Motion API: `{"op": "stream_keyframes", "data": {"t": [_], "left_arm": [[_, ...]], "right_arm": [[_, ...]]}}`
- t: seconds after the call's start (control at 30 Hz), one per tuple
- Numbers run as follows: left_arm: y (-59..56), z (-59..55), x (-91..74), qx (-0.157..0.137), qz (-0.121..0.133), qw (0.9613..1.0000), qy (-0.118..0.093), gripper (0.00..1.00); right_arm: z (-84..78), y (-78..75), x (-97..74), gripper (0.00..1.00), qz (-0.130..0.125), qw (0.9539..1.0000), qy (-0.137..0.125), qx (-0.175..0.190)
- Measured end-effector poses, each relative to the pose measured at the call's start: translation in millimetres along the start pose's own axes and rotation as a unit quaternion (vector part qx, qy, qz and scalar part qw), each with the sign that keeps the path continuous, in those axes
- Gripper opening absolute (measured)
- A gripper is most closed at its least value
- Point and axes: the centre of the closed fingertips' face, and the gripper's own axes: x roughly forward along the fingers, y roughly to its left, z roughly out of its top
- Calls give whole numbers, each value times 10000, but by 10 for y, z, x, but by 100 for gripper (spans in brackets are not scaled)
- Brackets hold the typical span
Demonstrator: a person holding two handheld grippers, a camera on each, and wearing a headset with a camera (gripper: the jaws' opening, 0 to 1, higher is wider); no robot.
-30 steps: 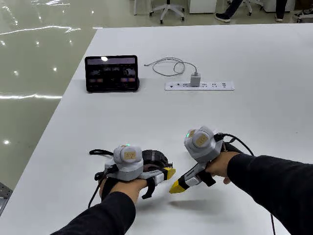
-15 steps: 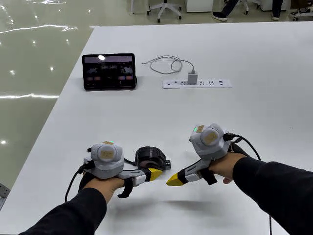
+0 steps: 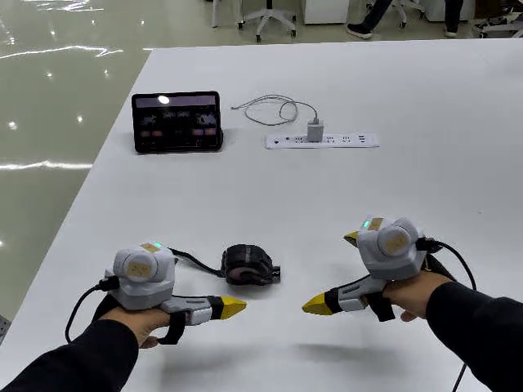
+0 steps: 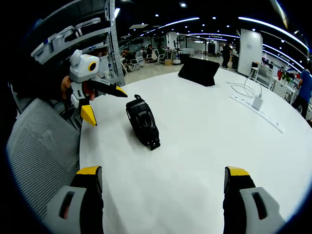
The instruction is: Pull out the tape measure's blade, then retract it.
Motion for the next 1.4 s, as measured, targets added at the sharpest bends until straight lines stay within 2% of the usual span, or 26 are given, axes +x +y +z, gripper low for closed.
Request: {"op": "stream_keyframes", "data": {"t": [0.17, 0.23, 0.3, 0.4, 0.53, 0.57, 0.63, 0.73, 0.83, 1.07, 1.23, 1.4], "left_arm": [[141, -109, -132, 7, 101, 9999, 35, 100], [186, -259, -189, 131, 102, 9991, 394, 100], [198, -237, -253, 72, 73, 9996, 274, 100], [286, -220, -342, 61, 145, 9996, 219, 100], [323, -175, -420, 17, 148, 9998, 126, 100], [299, -165, -438, 38, 63, 9999, 104, 100], [291, -167, -482, 115, 25, 9998, 147, 100], [310, -168, -545, 177, -23, 9997, 157, 100], [367, -169, -613, 139, 17, 9998, 132, 100], [397, -210, -698, -11, 176, 9998, 101, 100], [364, -170, -733, -21, 202, 9998, 54, 100], [333, -109, -778, 68, 172, 9998, -7, 100]], "right_arm": [[-152, -40, -204, 100, -155, 9998, -32, 70], [-219, -70, -280, 100, -258, 9996, -19, 82], [-314, -83, -350, 97, -332, 9994, 74, 44], [-387, -95, -448, 98, -419, 9989, 14, 214], [-452, -114, -602, 100, -506, 9983, -53, 292], [-486, -122, -653, 100, -523, 9982, -50, 284], [-530, -122, -741, 100, -493, 9981, -122, 354], [-620, -132, -860, 100, -548, 9978, -100, 353], [-721, -159, -967, 100, -619, 9974, -47, 365], [-893, -267, -1221, 100, -921, 9941, -87, 560], [-1005, -292, -1333, 100, -1030, 9926, -47, 636], [-1008, -304, -1407, 100, -1130, 9915, -92, 633]]}}
